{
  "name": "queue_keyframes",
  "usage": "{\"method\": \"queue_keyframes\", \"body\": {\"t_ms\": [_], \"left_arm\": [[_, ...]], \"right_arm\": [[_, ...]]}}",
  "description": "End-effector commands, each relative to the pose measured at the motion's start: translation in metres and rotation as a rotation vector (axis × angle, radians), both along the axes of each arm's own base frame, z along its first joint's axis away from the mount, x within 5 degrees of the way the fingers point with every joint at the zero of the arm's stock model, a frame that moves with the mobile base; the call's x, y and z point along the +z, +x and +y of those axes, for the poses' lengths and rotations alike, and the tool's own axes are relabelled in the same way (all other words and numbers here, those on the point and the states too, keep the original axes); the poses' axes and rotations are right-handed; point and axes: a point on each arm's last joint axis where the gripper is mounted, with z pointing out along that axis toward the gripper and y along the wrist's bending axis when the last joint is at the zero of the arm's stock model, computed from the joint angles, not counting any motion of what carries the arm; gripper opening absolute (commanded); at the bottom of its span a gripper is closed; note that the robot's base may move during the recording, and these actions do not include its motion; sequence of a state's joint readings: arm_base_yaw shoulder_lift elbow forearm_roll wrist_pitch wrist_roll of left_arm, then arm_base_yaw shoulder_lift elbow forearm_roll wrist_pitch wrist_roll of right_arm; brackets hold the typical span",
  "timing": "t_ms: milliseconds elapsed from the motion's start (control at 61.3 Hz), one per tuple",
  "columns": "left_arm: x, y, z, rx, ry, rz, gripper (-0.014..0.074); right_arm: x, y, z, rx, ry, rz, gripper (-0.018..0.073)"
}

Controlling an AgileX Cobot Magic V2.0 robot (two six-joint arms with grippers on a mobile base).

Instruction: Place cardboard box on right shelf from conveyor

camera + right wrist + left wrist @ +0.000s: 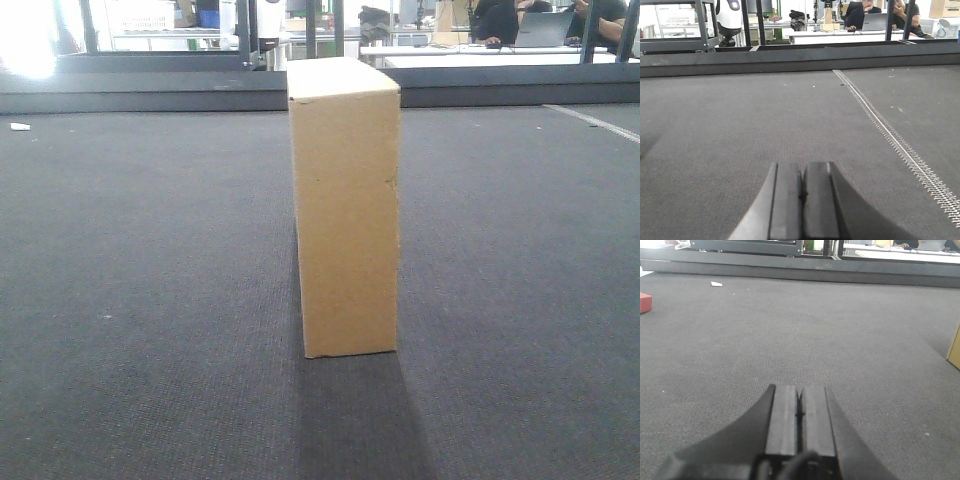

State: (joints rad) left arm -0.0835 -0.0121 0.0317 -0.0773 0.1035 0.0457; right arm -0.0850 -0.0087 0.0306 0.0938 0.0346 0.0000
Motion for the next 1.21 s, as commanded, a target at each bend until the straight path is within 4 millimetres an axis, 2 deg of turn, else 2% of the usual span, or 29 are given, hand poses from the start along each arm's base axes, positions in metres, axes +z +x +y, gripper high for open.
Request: {"method": "queue_keyframes", "body": {"t_ms": [0, 1027, 1125, 1191], "left_arm": [[0.005, -0.001, 0.0, 0.001, -0.014, -0.091, -0.0116], [0.005, -0.001, 0.0, 0.001, -0.014, -0.091, -0.0116], [0.005, -0.001, 0.0, 0.001, -0.014, -0.091, -0.0116], [0.005, -0.001, 0.0, 0.001, -0.014, -0.091, -0.0116]], "right_arm": [[0.01, -0.003, 0.0, -0.007, -0.007, -0.108, 0.0022], [0.014, -0.003, -0.001, -0.011, -0.01, -0.148, 0.0022], [0.025, -0.005, -0.001, -0.005, 0.03, -0.188, 0.0022], [0.04, -0.008, 0.0, 0.0, 0.04, -0.199, 0.0024]]}}
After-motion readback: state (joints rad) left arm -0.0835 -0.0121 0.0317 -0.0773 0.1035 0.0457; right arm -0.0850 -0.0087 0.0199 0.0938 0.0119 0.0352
